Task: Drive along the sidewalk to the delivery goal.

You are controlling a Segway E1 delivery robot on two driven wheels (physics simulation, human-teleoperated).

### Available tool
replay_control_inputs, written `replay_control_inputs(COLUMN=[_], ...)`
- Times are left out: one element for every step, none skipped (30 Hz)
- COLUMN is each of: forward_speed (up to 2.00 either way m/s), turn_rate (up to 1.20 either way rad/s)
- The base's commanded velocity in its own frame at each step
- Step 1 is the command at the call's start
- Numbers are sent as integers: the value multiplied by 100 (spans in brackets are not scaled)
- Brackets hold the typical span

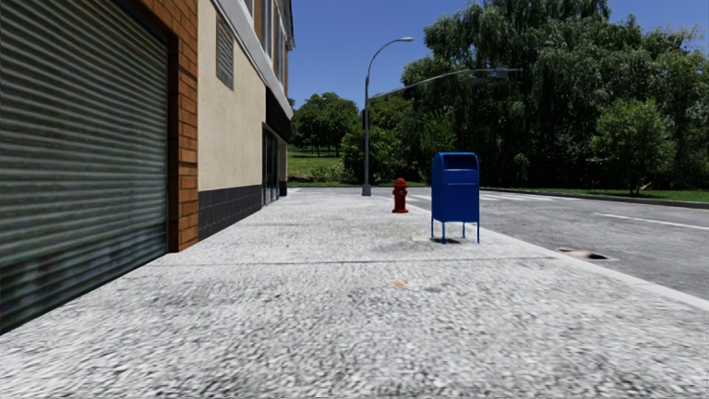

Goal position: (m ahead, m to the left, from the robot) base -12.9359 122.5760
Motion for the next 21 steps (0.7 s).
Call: replay_control_inputs(forward_speed=[200,200,200,200,200,200,200,200,200,200,200,200,200,200,200,200,200,200,200,200,200], turn_rate=[0,0,0,15,15,38,44,45,45,46,46,46,42,21,0,0,0,0,0,0,0])
